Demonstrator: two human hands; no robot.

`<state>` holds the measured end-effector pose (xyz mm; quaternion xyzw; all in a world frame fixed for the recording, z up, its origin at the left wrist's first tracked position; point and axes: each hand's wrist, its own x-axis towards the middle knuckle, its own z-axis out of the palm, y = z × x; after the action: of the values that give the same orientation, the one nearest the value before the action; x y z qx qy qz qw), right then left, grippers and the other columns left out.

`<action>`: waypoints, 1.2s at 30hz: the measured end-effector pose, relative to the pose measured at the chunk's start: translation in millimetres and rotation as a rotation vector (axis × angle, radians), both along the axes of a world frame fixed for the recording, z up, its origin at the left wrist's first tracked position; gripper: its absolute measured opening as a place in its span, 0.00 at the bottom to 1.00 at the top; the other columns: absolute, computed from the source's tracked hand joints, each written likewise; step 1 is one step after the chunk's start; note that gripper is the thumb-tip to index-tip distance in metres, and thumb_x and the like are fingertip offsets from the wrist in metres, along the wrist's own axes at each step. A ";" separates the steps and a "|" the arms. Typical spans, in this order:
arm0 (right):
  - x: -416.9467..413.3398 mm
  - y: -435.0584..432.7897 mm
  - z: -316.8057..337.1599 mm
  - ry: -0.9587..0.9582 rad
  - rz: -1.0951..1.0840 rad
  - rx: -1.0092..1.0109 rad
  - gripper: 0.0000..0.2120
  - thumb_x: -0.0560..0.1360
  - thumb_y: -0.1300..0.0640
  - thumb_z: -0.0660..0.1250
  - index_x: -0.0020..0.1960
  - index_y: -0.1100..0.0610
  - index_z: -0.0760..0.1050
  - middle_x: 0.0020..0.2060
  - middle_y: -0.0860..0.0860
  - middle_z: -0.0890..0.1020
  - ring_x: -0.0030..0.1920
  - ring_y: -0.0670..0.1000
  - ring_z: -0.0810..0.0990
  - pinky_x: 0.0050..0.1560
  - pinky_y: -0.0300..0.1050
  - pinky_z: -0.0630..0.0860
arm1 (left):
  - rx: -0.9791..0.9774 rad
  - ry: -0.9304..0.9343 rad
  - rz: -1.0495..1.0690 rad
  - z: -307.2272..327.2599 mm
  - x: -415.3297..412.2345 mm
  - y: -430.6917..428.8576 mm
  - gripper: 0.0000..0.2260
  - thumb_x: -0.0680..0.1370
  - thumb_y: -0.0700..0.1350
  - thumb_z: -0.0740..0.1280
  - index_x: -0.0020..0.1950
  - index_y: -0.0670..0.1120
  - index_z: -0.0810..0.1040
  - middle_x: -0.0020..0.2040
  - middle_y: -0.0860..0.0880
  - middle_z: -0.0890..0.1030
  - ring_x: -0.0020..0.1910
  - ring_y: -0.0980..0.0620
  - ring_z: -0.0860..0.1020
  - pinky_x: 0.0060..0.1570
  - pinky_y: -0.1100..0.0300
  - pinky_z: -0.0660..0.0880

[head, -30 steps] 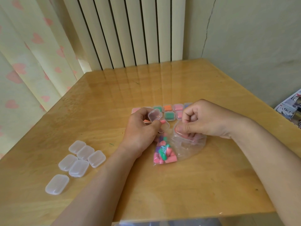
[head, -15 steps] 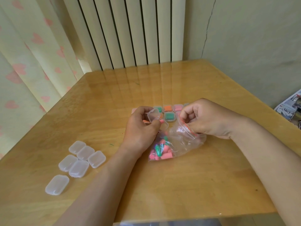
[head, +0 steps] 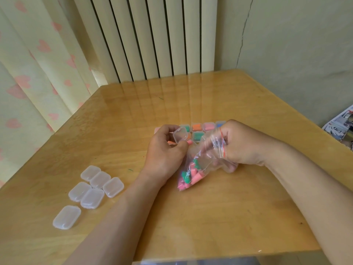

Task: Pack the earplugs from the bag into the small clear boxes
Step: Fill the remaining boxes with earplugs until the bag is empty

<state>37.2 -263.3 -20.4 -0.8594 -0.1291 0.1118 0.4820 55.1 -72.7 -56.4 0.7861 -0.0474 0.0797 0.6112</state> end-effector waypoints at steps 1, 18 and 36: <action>1.1 1.7 -2.1 -0.012 0.008 -0.012 0.05 0.76 0.68 0.70 0.46 0.62 0.84 0.20 0.52 0.76 0.26 0.55 0.74 0.29 0.43 0.71 | 0.004 -0.006 -0.001 -0.5 0.1 0.0 0.11 0.74 0.41 0.74 0.52 0.53 0.78 0.51 0.48 0.81 0.37 0.64 0.79 0.36 0.71 0.74; 15.3 10.9 -25.8 -0.251 -0.013 -0.253 0.07 0.74 0.67 0.64 0.48 0.68 0.80 0.33 0.65 0.80 0.22 0.52 0.79 0.23 0.56 0.77 | 0.004 -0.050 0.052 -2.4 0.3 0.6 0.10 0.75 0.41 0.74 0.54 0.49 0.79 0.48 0.51 0.81 0.43 0.59 0.80 0.41 0.68 0.77; 9.4 12.1 -17.8 -0.292 0.027 -0.302 0.05 0.72 0.66 0.67 0.43 0.63 0.81 0.24 0.49 0.76 0.22 0.46 0.74 0.24 0.46 0.75 | 0.016 -0.037 0.068 0.1 -1.4 0.2 0.10 0.75 0.42 0.74 0.54 0.50 0.78 0.47 0.53 0.81 0.40 0.63 0.78 0.39 0.70 0.76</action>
<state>46.7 -251.3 -38.3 -0.9271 -0.1911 0.0105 0.3222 53.7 -72.5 -56.3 0.7904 -0.0327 0.1148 0.6008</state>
